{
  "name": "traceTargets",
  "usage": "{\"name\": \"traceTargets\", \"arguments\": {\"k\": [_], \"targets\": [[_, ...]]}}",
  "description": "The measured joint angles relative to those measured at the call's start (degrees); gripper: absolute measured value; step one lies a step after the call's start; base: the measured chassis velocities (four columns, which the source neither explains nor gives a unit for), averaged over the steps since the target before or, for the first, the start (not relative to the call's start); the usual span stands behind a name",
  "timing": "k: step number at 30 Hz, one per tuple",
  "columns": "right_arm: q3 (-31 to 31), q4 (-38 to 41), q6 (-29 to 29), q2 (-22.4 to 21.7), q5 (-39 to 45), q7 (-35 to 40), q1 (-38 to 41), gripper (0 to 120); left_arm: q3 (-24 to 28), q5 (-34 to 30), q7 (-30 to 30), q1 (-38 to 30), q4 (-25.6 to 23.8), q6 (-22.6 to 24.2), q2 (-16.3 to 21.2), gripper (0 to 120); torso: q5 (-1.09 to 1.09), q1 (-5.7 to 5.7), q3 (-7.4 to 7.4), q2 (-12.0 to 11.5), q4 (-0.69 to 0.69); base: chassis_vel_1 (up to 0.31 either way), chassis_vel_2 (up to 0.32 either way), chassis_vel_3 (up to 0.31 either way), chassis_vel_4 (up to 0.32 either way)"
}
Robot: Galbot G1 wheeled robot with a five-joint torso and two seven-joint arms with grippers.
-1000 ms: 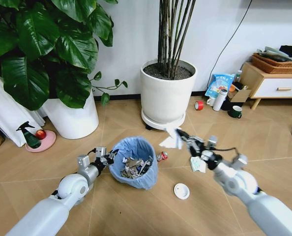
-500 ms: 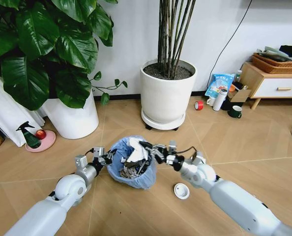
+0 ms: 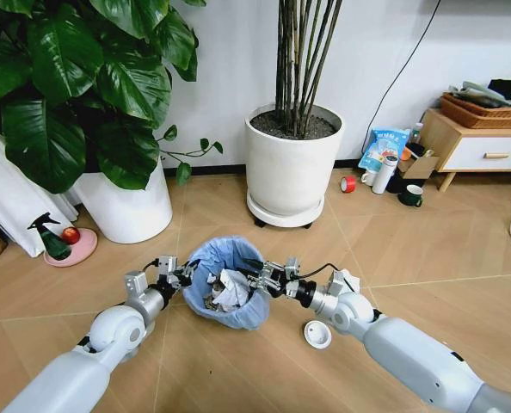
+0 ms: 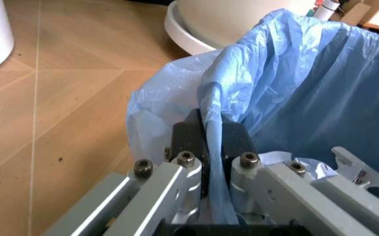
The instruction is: Pick up the trash bin and place the garbage on the floor into it.
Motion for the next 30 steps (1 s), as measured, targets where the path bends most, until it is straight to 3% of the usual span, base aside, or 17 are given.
{"name": "traceTargets", "arguments": {"k": [3, 5, 6, 9, 10, 13, 19, 30], "targets": [[3.4, 1.3, -0.4, 0.1, -0.4, 2.9, -1.6, 59, -1.3, 0.0, -0.6, 1.0, -0.4, 0.2, 0.2, 0, 0.00, 0.00, 0.00, 0.0, 0.01, 0.000, 0.000, 0.000, 0.000], [9.8, 2.9, -1.6, -0.3, -3.1, 10.7, -6.0, 72, -3.8, 0.0, -1.0, 3.0, -1.4, 0.3, 0.7, 0, 0.02, 0.00, 0.00, 0.0, 0.02, 0.000, 0.000, 0.000, 0.000], [9.8, 2.9, -1.6, -0.3, -3.1, 10.7, -6.0, 72, -3.8, 0.0, -1.0, 3.0, -1.4, 0.3, 0.7, 0, 0.02, 0.00, 0.00, 0.0, 0.02, 0.000, 0.000, 0.000, 0.000], [18.6, 4.9, -2.9, -1.2, -7.8, 19.4, -13.6, 86, -6.4, 0.0, -1.3, 4.9, -3.0, 0.3, 1.7, 0, 0.01, 0.00, 0.00, 0.0, 0.01, 0.000, 0.000, 0.000, 0.000], [18.6, 4.9, -2.9, -1.2, -7.8, 19.4, -13.6, 86, -6.4, 0.0, -1.3, 4.9, -3.0, 0.3, 1.7, 0, 0.01, 0.00, 0.00, 0.0, 0.01, 0.000, 0.000, 0.000, 0.000], [28.4, 6.6, -4.1, -1.8, -12.2, 20.9, -24.1, 98, -8.0, -0.3, -1.7, 6.0, -4.4, 0.3, 2.9, 0, 0.02, -0.01, -0.01, 0.0, 0.02, 0.000, 0.000, 0.000, 0.000], [39.1, 7.1, -4.0, -2.2, -16.7, 18.6, -37.7, 100, -8.0, -0.5, -1.8, 5.7, -4.5, 0.3, 3.4, 0, 0.01, -0.01, -0.01, 0.0, -0.04, 0.000, 0.000, 0.000, 0.000], [48.6, 4.3, -3.2, 2.8, -19.0, 16.9, -47.2, 100, -8.5, 0.8, -1.8, 6.3, -4.0, -0.1, 1.3, 0, -0.01, -0.01, 0.00, 0.0, 0.00, 0.000, 0.000, 0.000, 0.000]]}}
